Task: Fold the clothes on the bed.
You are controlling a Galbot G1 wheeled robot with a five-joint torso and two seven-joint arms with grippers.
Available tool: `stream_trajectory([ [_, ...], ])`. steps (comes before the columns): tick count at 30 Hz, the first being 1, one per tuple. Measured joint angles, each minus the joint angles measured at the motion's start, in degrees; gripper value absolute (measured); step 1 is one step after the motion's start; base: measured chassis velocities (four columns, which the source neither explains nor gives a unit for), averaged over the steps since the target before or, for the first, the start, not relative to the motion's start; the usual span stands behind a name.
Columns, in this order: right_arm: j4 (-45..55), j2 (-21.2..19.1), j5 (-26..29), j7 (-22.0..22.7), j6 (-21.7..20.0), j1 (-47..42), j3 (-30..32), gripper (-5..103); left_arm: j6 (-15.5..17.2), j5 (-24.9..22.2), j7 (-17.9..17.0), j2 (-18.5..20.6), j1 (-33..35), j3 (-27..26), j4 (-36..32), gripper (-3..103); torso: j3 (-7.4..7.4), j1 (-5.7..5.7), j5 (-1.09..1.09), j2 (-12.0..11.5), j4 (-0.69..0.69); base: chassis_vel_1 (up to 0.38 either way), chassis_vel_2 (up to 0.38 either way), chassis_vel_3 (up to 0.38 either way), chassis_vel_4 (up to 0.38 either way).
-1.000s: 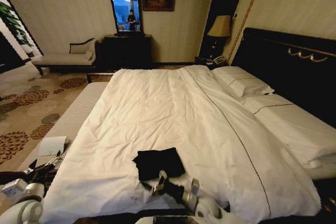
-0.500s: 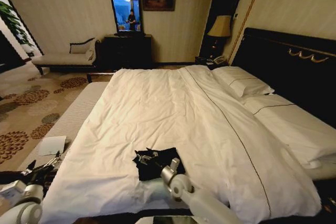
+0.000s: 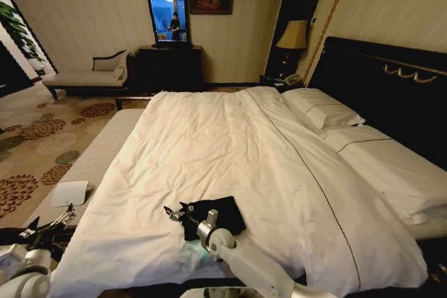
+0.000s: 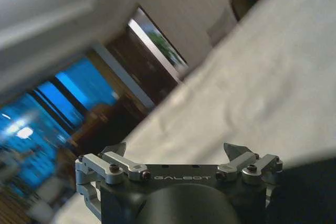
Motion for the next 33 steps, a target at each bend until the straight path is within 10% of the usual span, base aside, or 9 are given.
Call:
stream_trajectory([
  [8, 12.8, -5.6, 4.9, -5.4, 4.3, 0.9, 10.0, 100, -3.1, 0.2, 1.5, -1.8, 0.9, 3.9, -2.9, 100, 0.0, 0.0, 0.03, 0.0, 0.01, 0.0, 0.0, 0.0, 0.0],
  [11, 19.7, -14.6, 2.8, 3.9, 3.4, -0.8, 20.5, 100, -3.8, -0.8, 2.6, -3.0, 1.9, 7.7, -6.9, 100, 0.0, 0.0, 0.04, 0.0, 0.02, 0.0, 0.0, 0.0, 0.0],
  [19, 30.2, -23.6, -6.7, 18.9, 4.5, -17.6, 41.4, 100, -7.7, 7.9, 1.9, -6.6, 3.6, 16.8, -12.9, 100, -0.01, -0.01, 0.06, 0.0, -0.01, 0.0, 0.0, 0.0, 0.0],
  [25, 44.7, -16.8, -26.8, 22.9, 4.3, -44.7, 63.6, 100, -14.6, 23.3, 3.8, -9.6, 7.5, 29.1, -18.8, 100, -0.02, -0.02, 0.03, 0.0, -0.03, 0.0, 0.0, 0.0, 0.0],
  [33, 56.0, -3.1, -37.5, 25.3, 4.0, -57.6, 62.7, 100, -15.5, 24.9, 6.5, -10.1, 11.1, 37.7, -24.8, 100, -0.02, -0.03, 0.0, 0.0, -0.02, 0.0, 0.0, 0.0, 0.0],
])
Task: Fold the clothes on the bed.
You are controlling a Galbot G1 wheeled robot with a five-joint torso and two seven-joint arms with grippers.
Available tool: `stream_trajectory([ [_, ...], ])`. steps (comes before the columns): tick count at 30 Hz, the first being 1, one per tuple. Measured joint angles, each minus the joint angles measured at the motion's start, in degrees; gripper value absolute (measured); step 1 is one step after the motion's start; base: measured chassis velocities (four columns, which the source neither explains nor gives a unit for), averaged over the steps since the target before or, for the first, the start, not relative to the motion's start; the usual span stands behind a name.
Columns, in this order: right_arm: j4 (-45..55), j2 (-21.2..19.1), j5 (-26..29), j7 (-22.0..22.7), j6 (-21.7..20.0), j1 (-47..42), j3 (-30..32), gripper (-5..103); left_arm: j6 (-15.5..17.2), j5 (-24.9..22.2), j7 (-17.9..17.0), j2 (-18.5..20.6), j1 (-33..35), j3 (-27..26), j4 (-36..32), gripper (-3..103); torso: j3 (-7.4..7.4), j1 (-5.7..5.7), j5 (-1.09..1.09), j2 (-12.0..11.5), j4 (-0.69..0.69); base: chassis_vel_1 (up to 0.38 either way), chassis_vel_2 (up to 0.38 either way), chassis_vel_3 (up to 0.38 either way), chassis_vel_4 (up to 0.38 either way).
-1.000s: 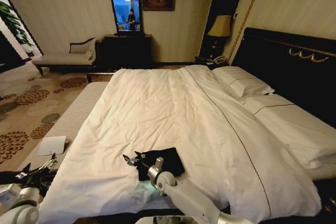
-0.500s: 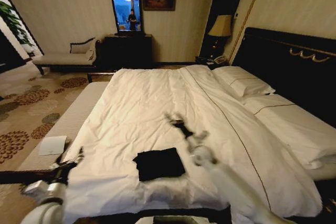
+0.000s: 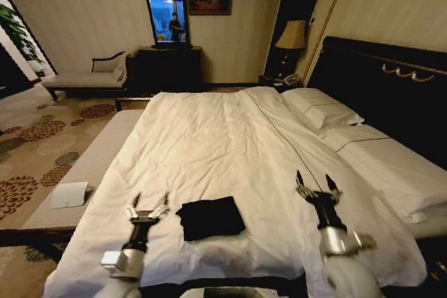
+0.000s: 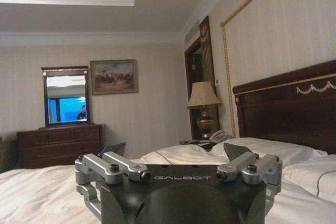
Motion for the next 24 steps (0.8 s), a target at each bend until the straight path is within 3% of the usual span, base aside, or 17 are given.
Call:
stream_trajectory([
  [24, -0.2, 0.6, -0.9, -0.4, -0.2, 0.2, -1.4, 100, 0.1, -0.5, 0.4, 0.2, 0.0, -0.5, -0.1, 100, 0.02, 0.02, 0.0, 0.0, 0.01, 0.0, 0.0, 0.0, 0.0],
])
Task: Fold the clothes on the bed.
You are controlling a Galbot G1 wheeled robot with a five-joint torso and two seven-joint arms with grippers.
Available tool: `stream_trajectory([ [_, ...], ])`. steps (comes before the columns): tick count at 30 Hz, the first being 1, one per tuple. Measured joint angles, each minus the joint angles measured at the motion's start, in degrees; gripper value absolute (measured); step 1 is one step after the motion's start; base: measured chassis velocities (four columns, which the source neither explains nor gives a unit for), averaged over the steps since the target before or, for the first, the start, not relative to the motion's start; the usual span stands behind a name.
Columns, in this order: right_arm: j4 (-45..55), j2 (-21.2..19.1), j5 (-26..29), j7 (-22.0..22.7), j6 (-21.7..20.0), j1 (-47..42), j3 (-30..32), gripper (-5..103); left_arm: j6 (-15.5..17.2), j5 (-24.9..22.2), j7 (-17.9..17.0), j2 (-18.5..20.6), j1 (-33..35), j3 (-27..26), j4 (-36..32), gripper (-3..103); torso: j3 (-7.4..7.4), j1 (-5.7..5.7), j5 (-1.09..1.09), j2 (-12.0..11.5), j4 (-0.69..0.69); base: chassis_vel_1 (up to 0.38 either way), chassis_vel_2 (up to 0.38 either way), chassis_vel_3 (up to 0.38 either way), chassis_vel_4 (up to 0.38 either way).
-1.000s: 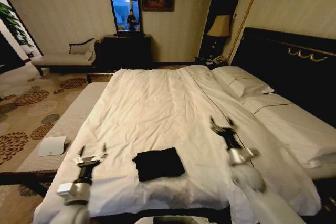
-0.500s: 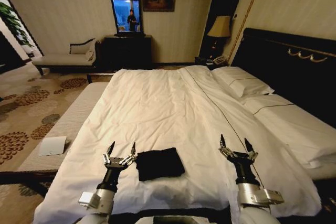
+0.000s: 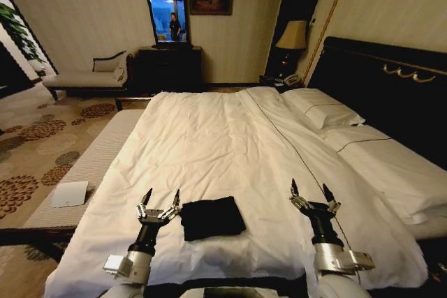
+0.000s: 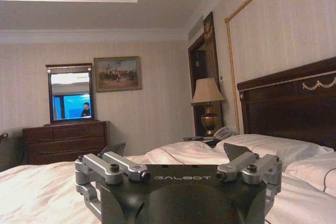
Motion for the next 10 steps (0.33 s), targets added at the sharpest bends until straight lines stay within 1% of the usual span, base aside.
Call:
stream_trajectory([
  [10, -0.1, 0.0, 0.1, 0.0, 0.0, 0.1, -0.1, 100, 0.0, -0.1, 0.0, 0.0, 0.0, -0.1, 0.1, 100, 0.0, 0.0, 0.0, 0.0, 0.0, 0.0, 0.0, 0.0, 0.0],
])
